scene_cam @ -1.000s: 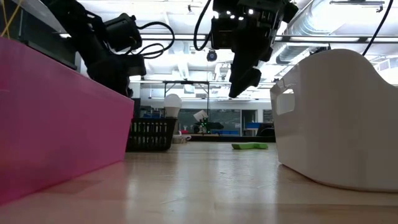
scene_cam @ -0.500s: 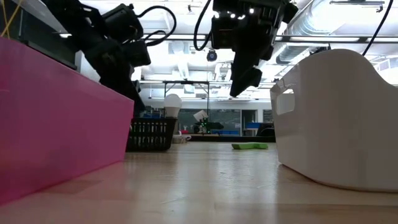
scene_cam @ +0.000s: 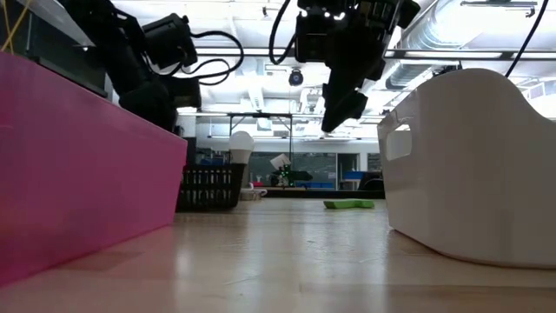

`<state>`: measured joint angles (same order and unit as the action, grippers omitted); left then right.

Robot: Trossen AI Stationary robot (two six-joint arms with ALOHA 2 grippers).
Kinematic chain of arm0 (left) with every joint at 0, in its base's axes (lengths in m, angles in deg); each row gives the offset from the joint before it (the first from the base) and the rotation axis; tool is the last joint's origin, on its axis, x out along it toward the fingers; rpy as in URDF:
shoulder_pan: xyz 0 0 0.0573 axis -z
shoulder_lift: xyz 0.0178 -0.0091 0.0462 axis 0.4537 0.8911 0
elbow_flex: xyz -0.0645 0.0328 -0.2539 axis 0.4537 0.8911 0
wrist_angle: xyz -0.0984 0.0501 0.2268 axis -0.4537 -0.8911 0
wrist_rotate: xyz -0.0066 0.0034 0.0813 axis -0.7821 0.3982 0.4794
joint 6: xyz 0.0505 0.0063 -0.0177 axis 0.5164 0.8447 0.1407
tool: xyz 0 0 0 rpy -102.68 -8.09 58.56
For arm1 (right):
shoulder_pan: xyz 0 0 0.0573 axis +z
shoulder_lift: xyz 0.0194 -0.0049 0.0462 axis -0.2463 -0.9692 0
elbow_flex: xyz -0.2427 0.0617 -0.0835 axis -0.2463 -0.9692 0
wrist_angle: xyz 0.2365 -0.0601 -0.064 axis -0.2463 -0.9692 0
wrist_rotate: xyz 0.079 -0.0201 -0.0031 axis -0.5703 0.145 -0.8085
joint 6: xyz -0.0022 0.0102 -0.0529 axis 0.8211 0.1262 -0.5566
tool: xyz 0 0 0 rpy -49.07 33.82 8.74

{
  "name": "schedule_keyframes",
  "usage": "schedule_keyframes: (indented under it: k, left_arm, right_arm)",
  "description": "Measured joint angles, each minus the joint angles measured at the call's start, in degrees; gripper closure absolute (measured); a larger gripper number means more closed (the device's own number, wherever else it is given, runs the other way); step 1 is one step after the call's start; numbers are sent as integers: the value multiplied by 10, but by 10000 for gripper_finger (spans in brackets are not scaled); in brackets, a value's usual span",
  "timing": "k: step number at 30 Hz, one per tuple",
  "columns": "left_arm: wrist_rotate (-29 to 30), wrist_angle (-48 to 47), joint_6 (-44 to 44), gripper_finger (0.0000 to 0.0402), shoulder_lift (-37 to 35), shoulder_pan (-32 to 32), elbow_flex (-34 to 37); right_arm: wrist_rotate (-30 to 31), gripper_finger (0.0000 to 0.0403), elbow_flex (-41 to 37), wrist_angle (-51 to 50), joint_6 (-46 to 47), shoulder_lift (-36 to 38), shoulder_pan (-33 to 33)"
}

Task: Pick & Place School Supplies
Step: Put the green eraser into the black bin

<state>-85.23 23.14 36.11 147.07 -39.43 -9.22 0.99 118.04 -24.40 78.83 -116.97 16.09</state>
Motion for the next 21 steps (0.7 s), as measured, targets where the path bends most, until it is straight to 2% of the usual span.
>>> schedule_keyframes:
  k: [10, 21]
  left_arm:
    - [3, -20, -19, 277, 0, 0, 0]
    - [-32, -13, -34, 277, 12, 0, 0]
  right_arm:
    - [-1, 206, 0, 10, 2, 0, 1]
    - [-2, 206, 0, 10, 2, 0, 1]
